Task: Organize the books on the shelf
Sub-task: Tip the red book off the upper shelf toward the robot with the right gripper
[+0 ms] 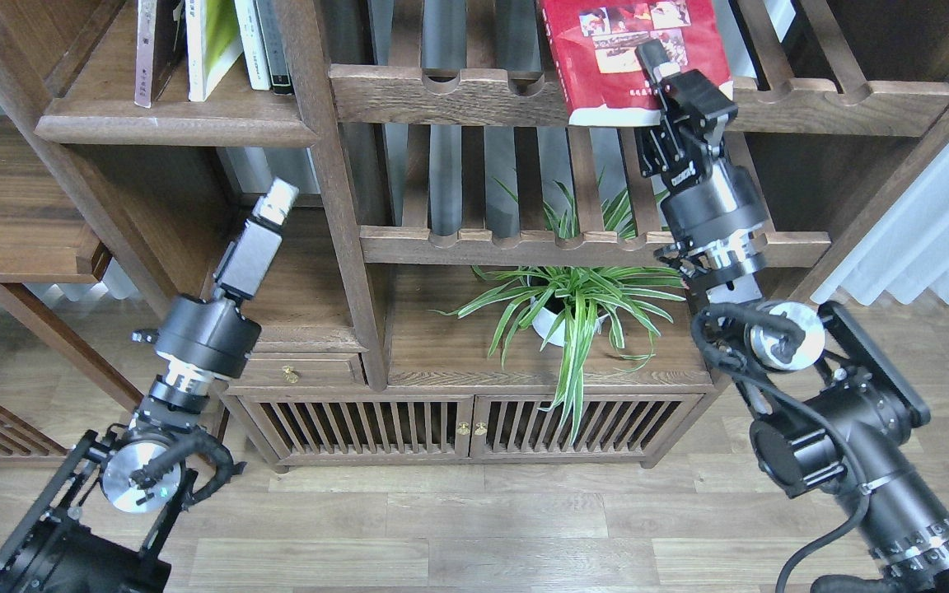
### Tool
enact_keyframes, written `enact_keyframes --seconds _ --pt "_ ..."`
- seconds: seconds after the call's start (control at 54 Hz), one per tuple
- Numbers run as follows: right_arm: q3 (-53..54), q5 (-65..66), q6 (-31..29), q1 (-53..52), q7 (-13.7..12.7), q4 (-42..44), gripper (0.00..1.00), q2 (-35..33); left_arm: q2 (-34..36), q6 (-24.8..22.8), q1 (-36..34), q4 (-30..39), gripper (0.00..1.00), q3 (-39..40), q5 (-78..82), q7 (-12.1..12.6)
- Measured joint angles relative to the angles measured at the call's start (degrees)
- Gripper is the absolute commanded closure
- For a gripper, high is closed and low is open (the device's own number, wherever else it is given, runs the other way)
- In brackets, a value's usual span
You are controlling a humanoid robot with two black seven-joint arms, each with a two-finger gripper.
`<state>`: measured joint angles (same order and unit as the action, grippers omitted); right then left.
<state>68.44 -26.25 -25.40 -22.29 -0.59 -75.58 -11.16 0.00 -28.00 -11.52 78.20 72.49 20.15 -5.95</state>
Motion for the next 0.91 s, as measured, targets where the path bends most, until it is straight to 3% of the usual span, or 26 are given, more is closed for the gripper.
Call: enact_keyframes --seconds 0.074,0.407,0.741,0.907 --pt "-1.11 -0.13 -2.34 2.41 -0.18 -2.15 0.97 0.63 0.00 0.00 0.22 0.00 0.09 -0.48 -0.44 -0.02" --pt "-7.99 -0.16 -2.59 7.82 -0.22 -7.98 0.97 0.99 0.00 0.00 -0.73 0.79 0.11 -2.83 -2.87 0.49" --pt "-11.68 0.15 -2.59 9.78 -0.19 -8.61 0.97 0.36 0.00 0.00 -2.46 0.83 0.13 -3.15 -8.48 5.36" --pt "-12.36 0.69 -2.59 10.42 -0.22 -8.61 0.96 0.37 0.00 0.00 -3.12 0.83 0.13 -3.43 -9.56 6.01"
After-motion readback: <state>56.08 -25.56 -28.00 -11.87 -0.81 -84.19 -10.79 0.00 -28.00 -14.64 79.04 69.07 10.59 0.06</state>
